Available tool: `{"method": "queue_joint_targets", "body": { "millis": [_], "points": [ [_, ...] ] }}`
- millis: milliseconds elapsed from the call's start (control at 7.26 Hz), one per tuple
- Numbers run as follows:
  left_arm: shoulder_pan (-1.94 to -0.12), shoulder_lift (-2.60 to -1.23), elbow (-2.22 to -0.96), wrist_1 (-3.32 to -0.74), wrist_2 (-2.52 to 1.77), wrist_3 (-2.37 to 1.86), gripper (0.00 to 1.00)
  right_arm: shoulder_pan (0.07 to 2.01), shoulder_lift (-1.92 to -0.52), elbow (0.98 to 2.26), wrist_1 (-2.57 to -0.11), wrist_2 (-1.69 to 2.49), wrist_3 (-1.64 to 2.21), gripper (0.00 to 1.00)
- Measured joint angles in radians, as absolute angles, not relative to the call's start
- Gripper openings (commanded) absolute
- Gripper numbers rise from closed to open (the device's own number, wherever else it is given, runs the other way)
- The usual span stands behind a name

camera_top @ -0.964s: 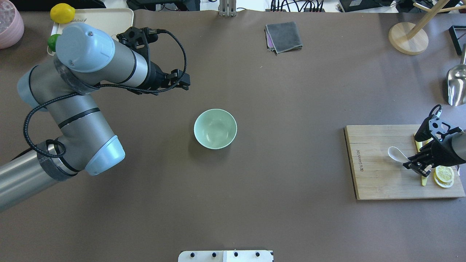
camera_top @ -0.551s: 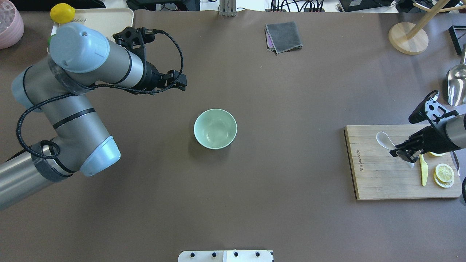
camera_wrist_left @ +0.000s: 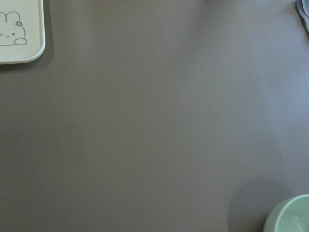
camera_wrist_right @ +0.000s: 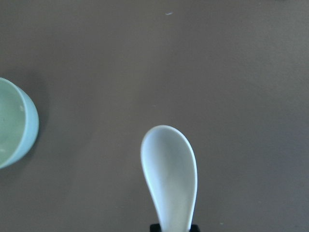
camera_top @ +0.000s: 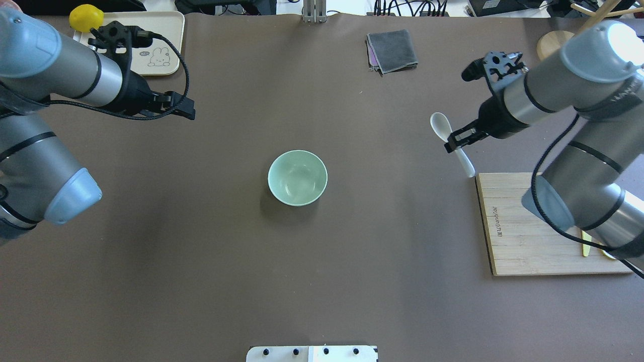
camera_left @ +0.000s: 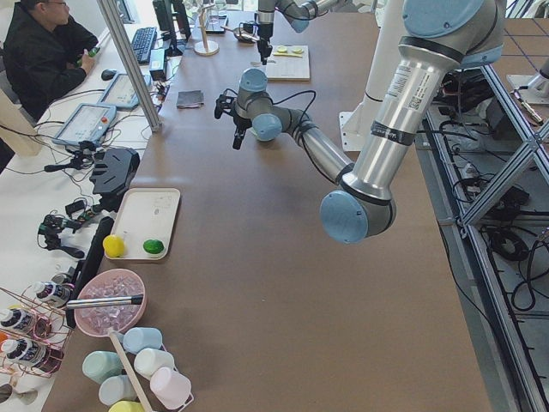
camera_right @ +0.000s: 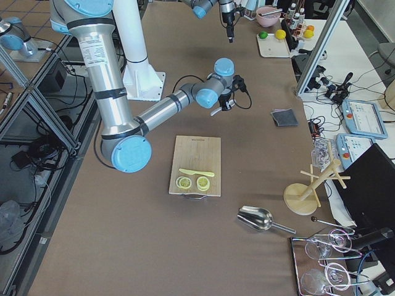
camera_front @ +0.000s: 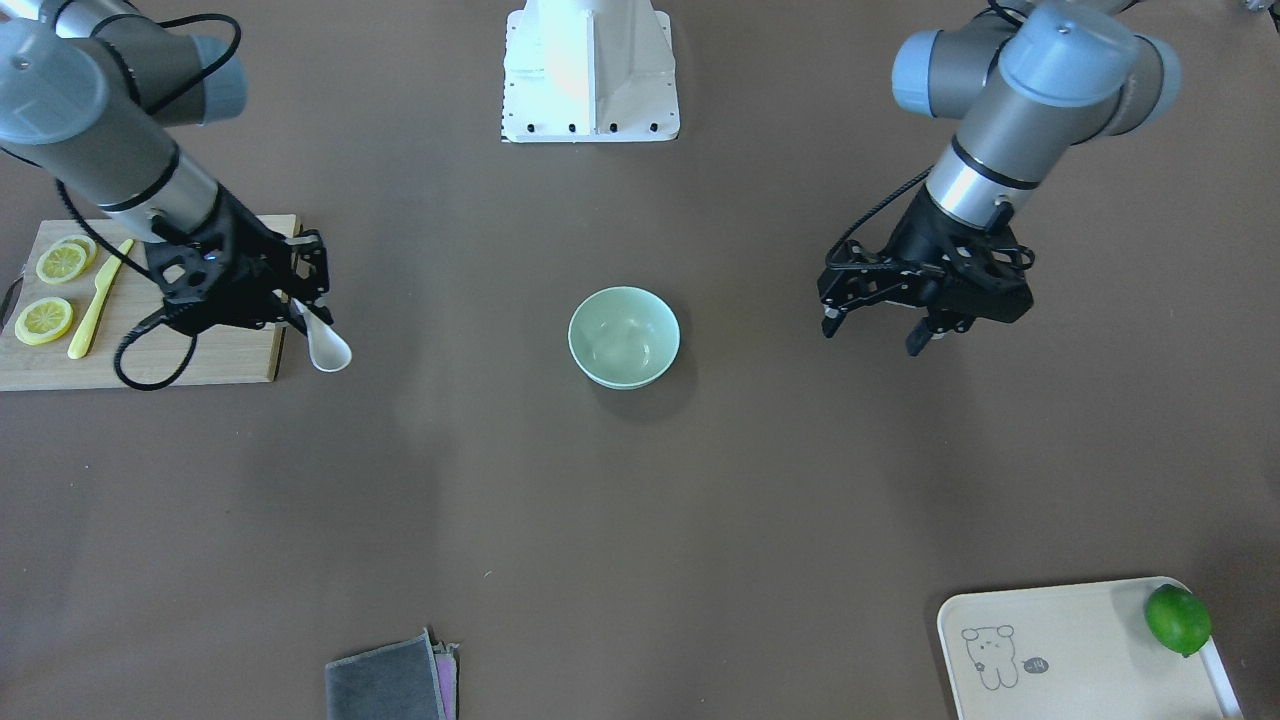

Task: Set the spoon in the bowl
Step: 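Carry the white spoon over the bowl with the right gripper while the left arm withdraws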

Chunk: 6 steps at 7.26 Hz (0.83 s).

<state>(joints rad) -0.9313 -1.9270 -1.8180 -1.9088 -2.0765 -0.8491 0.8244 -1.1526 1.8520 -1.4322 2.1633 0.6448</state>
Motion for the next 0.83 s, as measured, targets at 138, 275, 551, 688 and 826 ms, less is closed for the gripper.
{"method": "queue_joint_targets", "body": {
  "millis": [138,275,551,688,826],
  "points": [
    [-1.009,-1.903,-1.799,-1.908,-2.146,-0.751,0.98,0.761,-1.066,1.850,-1.525,2.107,0.702,0.00],
    [-1.078,-1.888,-1.772,-1.907,-2.207,-0.667,0.98,0.702,-1.004,1.843,-1.576,2.064,0.761,0.00],
    [-1.153,-1.879,-1.730,-1.907,-2.274,-0.576,0.98,0.621,-0.912,1.799,-1.608,2.005,0.849,0.00],
    [-1.165,-1.878,-1.722,-1.906,-2.284,-0.564,0.98,0.594,-0.868,1.754,-1.611,1.974,0.869,0.00],
    [-1.174,-1.878,-1.714,-1.905,-2.287,-0.560,0.98,0.578,-0.821,1.702,-1.611,1.953,0.878,0.00]
  ]
}}
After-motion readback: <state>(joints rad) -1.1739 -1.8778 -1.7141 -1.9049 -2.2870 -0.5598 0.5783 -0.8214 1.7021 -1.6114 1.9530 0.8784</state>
